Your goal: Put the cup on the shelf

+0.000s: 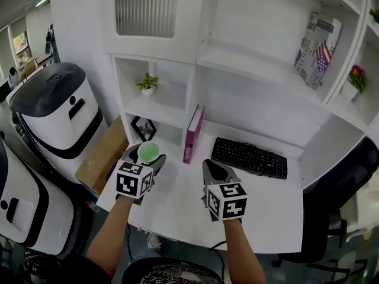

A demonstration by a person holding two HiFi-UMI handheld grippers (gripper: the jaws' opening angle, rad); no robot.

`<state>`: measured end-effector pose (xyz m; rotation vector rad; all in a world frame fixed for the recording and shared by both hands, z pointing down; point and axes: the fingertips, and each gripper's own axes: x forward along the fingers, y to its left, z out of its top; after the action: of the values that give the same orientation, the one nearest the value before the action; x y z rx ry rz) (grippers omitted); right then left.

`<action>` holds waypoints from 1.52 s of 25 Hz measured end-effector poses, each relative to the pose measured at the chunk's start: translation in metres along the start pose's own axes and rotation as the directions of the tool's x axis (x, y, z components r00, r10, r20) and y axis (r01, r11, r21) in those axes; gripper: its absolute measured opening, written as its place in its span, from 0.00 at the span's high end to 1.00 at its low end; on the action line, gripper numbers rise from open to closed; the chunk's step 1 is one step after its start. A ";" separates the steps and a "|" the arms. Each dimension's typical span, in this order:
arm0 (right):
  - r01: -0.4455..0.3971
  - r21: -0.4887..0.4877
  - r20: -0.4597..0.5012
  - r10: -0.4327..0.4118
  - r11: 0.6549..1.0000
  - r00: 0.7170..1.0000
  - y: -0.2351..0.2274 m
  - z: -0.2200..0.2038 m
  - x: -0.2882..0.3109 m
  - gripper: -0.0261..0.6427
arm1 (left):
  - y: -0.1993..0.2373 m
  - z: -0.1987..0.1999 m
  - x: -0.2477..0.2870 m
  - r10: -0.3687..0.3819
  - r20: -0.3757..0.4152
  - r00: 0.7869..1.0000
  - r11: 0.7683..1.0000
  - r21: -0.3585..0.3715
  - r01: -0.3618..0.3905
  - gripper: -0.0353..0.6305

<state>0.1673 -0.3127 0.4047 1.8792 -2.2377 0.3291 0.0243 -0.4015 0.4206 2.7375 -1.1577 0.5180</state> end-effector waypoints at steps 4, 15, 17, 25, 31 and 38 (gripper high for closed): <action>0.035 0.013 -0.022 -0.034 0.999 0.999 -0.001 -0.001 0.018 0.93 | 0.008 -0.006 0.031 -0.062 -0.033 0.998 0.998 0.015 0.063 0.43; 0.130 0.082 -0.063 -0.125 0.988 0.990 0.006 -0.013 0.052 0.93 | 0.022 -0.026 0.091 -0.204 -0.087 0.975 0.975 0.073 0.211 0.43; 0.142 0.091 -0.071 -0.136 0.986 0.988 0.008 -0.015 0.059 0.93 | 0.025 -0.028 0.101 -0.220 -0.096 0.971 0.970 0.087 0.228 0.43; 0.204 0.148 -0.097 -0.191 0.968 0.977 0.007 -0.021 0.080 0.93 | 0.034 -0.038 0.140 -0.280 -0.120 0.952 0.945 0.139 0.296 0.43; 0.243 0.188 -0.123 -0.223 0.952 0.967 0.007 -0.031 0.094 0.93 | 0.034 -0.060 0.164 -0.316 -0.162 0.935 0.931 0.134 0.339 0.43; 0.296 0.203 -0.157 -0.267 0.933 0.951 0.001 -0.044 0.103 0.93 | 0.032 -0.080 0.192 -0.355 -0.195 0.914 0.914 0.135 0.384 0.43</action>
<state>0.1487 -0.3966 0.4774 2.1896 -1.8809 0.6557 0.1045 -0.5331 0.5638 2.8854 -0.5545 0.8033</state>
